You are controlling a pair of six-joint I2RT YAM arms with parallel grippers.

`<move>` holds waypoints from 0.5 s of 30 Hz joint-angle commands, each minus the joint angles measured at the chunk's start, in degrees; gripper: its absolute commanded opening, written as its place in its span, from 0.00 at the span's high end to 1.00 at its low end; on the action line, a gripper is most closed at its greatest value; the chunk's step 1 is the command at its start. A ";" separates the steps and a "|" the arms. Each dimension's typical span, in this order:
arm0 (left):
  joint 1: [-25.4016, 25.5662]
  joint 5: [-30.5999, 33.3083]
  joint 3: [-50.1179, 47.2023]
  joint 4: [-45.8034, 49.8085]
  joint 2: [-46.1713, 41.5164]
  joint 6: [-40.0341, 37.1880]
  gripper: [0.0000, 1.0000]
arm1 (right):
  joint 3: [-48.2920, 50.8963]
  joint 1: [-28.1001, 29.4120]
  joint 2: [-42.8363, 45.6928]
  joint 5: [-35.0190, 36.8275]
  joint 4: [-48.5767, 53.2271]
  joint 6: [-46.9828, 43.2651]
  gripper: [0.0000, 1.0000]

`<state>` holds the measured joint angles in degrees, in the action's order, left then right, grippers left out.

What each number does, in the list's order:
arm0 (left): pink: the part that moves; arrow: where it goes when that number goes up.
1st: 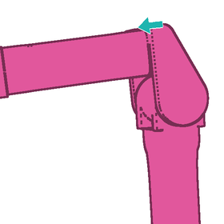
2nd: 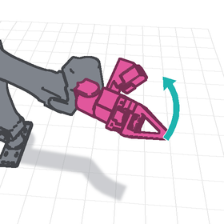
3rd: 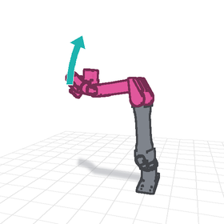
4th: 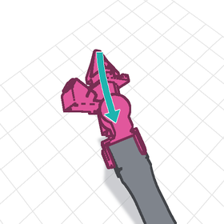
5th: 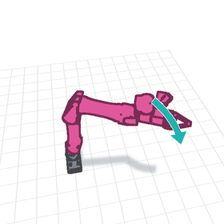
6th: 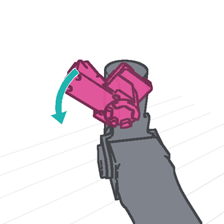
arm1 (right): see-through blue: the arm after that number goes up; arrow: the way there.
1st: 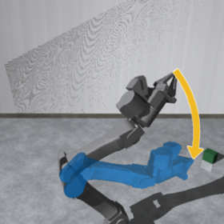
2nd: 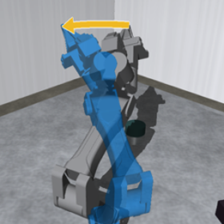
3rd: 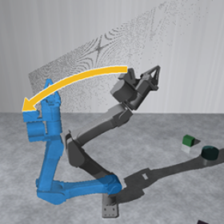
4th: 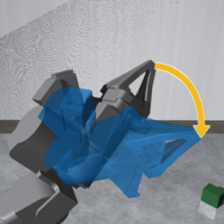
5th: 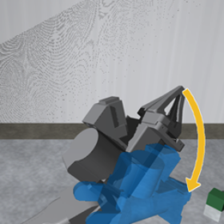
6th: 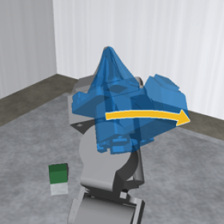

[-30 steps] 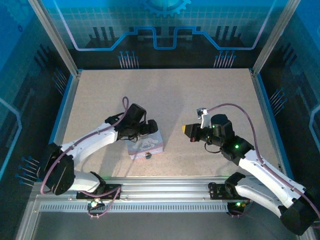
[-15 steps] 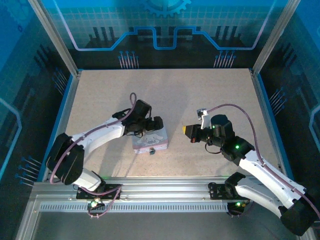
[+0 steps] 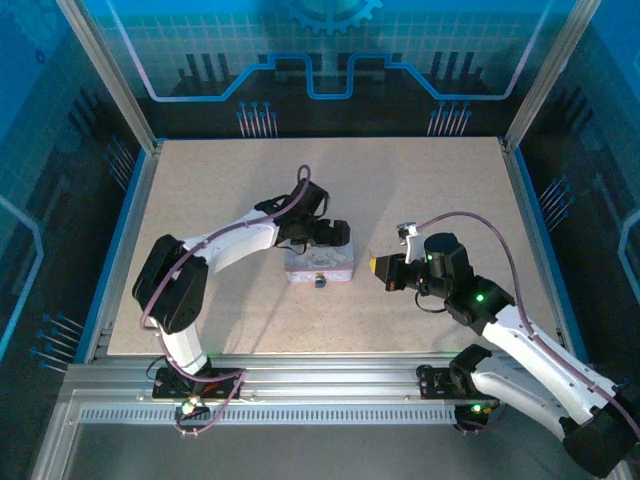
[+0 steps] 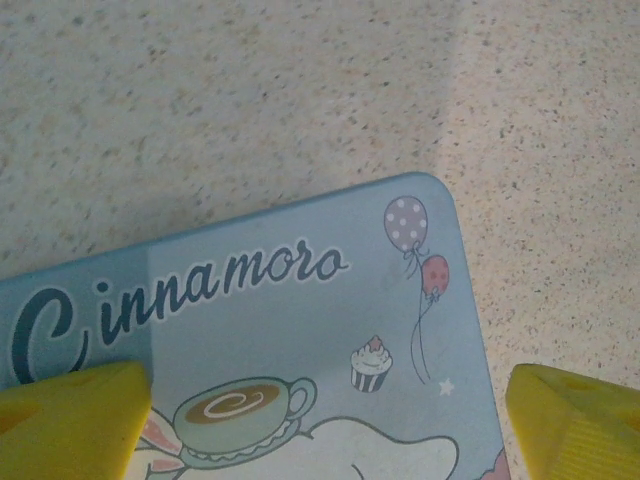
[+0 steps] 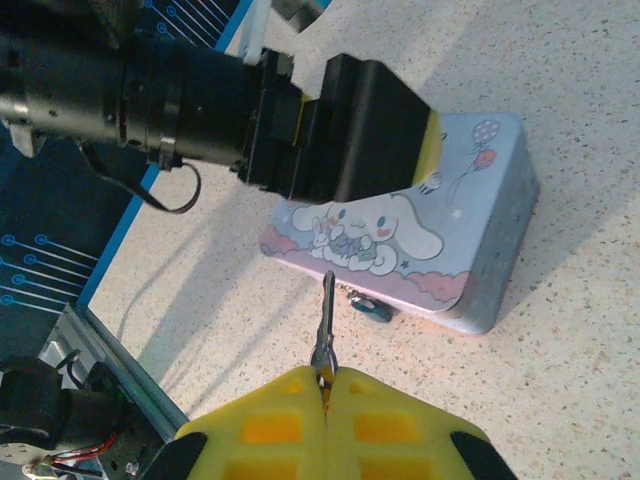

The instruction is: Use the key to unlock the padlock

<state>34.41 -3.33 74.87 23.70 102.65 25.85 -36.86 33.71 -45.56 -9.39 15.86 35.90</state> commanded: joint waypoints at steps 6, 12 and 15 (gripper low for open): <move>2.32 -3.94 5.40 3.69 5.28 -9.42 0.06 | -0.82 0.30 1.60 0.95 3.56 -1.42 1.00; 2.32 -3.35 9.83 4.68 3.80 -10.51 0.06 | -1.38 -0.44 1.70 1.80 6.03 -1.88 1.00; 2.81 -3.22 10.37 4.82 1.58 -9.39 0.07 | -2.05 -0.56 2.37 3.50 8.14 -2.45 1.00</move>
<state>36.58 -5.26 83.22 26.70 106.83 17.41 -36.88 33.58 -44.49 -7.90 20.73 34.79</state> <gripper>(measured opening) 0.934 0.062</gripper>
